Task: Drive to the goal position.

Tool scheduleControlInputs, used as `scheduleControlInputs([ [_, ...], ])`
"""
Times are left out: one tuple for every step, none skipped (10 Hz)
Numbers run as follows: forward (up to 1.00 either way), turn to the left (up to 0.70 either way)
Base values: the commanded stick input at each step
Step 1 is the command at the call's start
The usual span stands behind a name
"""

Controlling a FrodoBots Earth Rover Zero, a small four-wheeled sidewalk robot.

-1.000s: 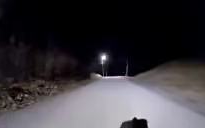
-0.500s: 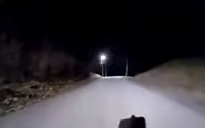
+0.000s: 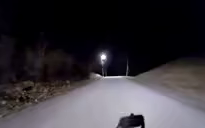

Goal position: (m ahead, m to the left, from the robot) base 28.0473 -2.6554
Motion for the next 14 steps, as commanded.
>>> scheduleControlInputs([
  [0.70, 0.00],
  [0.70, 0.00],
  [0.70, 0.00],
  [0.70, 0.00],
  [0.70, 0.00],
  [0.70, 0.00],
  [0.70, 0.00],
  [0.70, 0.00],
  [0.70, 0.00],
  [0.70, 0.00],
  [0.70, 0.00],
  [0.70, 0.00],
  [0.70, 0.00],
  [0.70, 0.18],
])
